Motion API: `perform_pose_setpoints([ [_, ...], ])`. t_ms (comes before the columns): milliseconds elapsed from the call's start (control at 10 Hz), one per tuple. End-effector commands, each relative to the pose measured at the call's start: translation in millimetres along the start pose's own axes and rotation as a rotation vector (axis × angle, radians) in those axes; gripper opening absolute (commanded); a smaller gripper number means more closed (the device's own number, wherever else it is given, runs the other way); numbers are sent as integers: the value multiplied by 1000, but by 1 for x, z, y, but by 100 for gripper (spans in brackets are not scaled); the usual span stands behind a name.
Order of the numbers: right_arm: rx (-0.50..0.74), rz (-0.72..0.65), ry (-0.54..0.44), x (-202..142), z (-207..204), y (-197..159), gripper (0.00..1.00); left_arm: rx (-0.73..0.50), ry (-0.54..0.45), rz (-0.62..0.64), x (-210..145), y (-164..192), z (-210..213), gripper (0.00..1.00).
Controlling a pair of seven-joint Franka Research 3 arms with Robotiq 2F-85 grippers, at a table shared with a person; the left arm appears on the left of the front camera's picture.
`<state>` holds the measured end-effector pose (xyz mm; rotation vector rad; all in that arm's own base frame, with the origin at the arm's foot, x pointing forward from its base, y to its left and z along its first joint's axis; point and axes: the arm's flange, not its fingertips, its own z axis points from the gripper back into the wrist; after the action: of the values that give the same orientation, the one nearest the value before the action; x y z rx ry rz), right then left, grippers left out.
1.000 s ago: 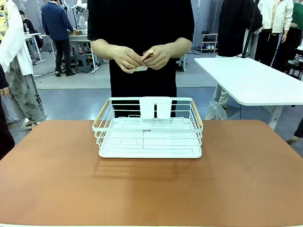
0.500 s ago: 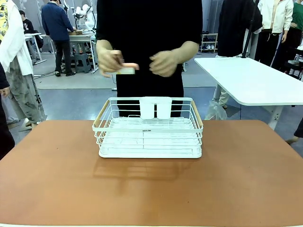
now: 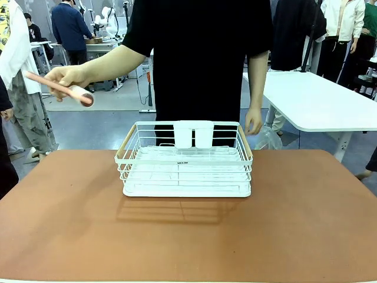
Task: Clean the table.
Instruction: Pick up the Lint Roller when the human hands it over.
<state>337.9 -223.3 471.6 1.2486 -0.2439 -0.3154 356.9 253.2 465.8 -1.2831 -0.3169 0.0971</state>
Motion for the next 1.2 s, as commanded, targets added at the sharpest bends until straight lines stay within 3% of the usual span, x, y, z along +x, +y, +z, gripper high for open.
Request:
perform_pose_setpoints([
  [0,11,6,1,-1,0,1,100,27,-124,61,6,-14,1,100],
  [200,11,6,1,-1,0,1,100,51,-204,119,0,-52,6,100],
  [500,11,6,1,-1,0,1,100,192,-245,203,-6,-100,-12,100],
  [700,11,6,1,-1,0,1,100,260,-316,355,-6,-128,-38,100],
  [1100,11,6,1,-1,0,1,100,397,-426,420,-9,-153,-79,100],
])
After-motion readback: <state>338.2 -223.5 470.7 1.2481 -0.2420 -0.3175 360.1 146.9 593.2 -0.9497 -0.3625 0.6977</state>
